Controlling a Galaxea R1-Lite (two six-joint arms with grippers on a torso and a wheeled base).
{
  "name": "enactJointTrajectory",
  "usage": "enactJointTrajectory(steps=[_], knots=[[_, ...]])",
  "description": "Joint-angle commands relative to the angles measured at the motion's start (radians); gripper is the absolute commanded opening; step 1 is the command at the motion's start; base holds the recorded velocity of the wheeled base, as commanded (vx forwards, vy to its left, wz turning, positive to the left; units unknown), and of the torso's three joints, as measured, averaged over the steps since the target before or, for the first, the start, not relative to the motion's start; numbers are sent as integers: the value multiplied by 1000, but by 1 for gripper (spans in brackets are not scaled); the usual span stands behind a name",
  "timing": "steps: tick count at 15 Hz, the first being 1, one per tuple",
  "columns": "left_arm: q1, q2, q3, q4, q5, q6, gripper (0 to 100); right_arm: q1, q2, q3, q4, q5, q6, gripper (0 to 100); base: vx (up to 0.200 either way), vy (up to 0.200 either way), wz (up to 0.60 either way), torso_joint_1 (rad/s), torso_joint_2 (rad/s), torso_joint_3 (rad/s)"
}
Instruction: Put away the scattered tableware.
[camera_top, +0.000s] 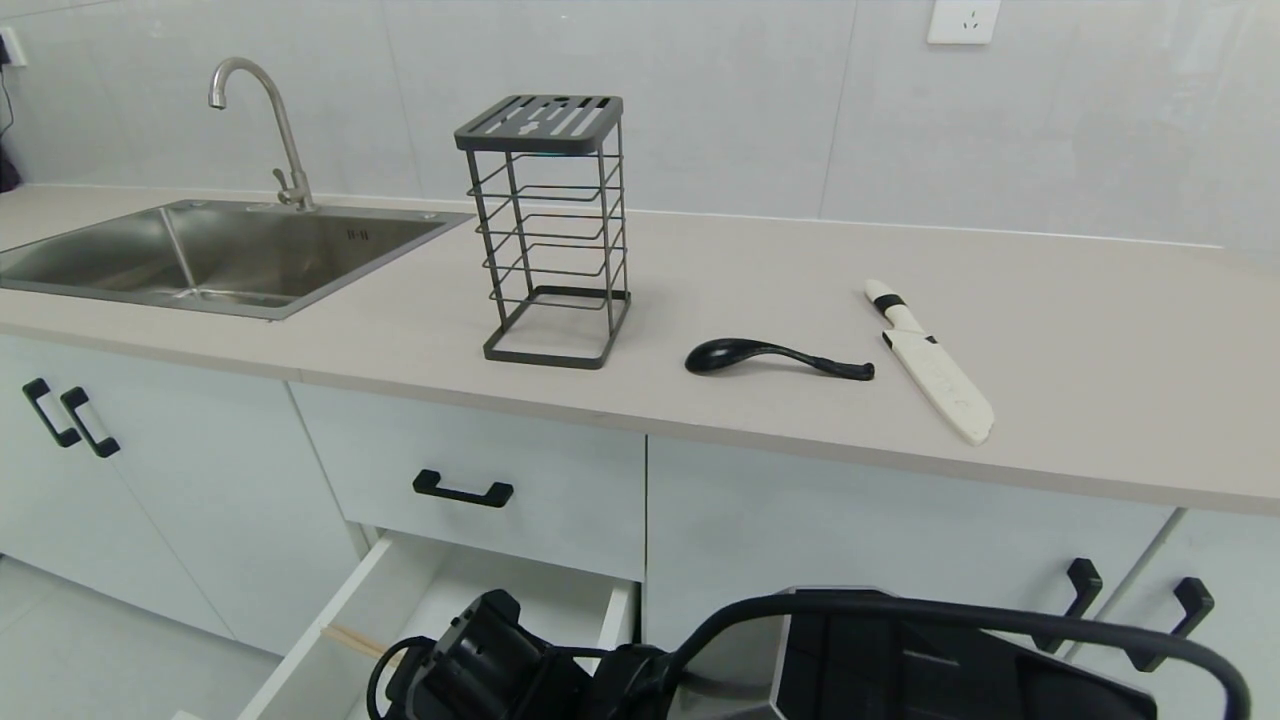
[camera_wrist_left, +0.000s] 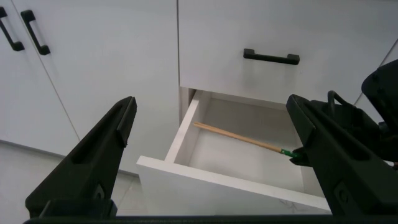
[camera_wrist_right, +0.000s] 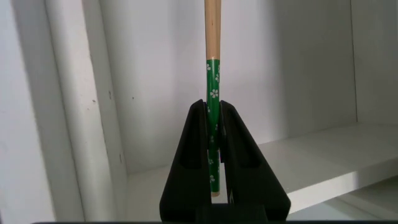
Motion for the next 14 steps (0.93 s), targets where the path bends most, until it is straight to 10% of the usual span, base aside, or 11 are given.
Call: enactJointTrajectory(steps=[1,6,7,14], knots=[[0,1,0,0,1,-1,100,-7,1,0,2,0,1,0,0,0,0,0,0,0],[0,1,0,0,1,-1,100,-6,18,0,20,3,8,0,0,0,0,0,0,0],[0,1,0,0,1,-1,100,-6,16,-2,33,3,10,100,0,0,0,0,0,0],[0,1,0,0,1,-1,100,-20,-123,21,106,-72,38,100,0,0,0,0,0,0]])
